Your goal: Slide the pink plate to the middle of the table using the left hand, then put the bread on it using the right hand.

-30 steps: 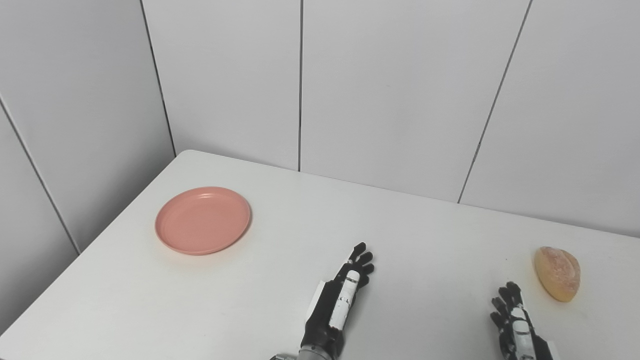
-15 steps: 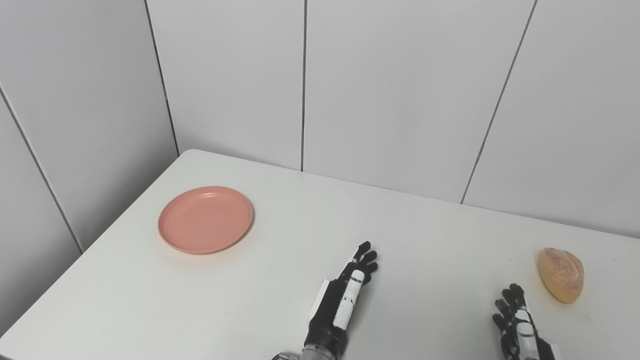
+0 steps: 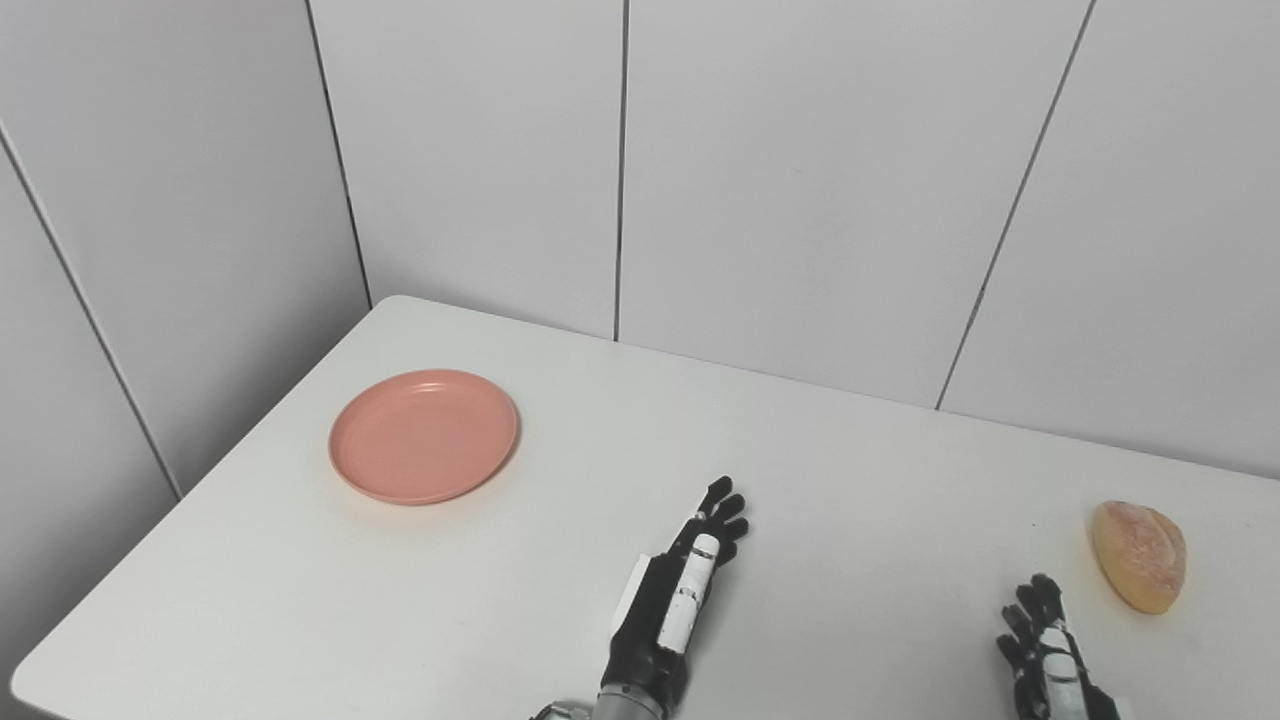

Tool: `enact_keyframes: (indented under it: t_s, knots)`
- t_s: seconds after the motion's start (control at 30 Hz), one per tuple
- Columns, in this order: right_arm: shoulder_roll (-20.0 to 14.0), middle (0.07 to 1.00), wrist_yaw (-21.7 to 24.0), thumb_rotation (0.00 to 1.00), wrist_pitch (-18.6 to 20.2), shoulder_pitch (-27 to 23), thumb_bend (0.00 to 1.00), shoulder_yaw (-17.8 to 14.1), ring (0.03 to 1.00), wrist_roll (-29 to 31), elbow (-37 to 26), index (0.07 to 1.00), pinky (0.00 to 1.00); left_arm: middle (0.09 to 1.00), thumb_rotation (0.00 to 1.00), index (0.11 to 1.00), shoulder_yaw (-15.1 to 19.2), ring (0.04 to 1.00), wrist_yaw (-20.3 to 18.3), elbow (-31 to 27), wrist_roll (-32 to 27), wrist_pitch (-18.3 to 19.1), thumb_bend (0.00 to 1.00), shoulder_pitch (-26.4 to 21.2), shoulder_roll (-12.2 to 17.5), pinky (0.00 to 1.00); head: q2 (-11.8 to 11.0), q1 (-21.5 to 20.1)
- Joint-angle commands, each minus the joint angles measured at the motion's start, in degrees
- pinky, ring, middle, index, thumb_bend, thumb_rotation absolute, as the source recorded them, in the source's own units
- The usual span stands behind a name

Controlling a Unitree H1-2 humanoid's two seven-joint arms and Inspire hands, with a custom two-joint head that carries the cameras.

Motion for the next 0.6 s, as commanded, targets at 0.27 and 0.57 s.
enact_keyframes:
  t_s: [0.27,0.57]
  knots:
    - [0.28,1.0,-0.01,1.0,0.31,-1.19,0.13,0.31,0.989,-0.47,-1.57,1.0,1.0,0.932,1.0,0.919,2.39,0.908,0.61,-7.7,1.16,3.77,0.44,-3.26,2.37,0.92,0.12,0.08]
    - [0.26,1.0,0.18,1.0,-0.19,-1.38,0.13,0.34,0.995,-0.34,-0.95,1.0,1.0,0.918,1.0,0.905,4.86,0.898,-0.03,-14.01,-0.44,8.86,0.45,-6.76,5.65,0.92,-0.21,0.41]
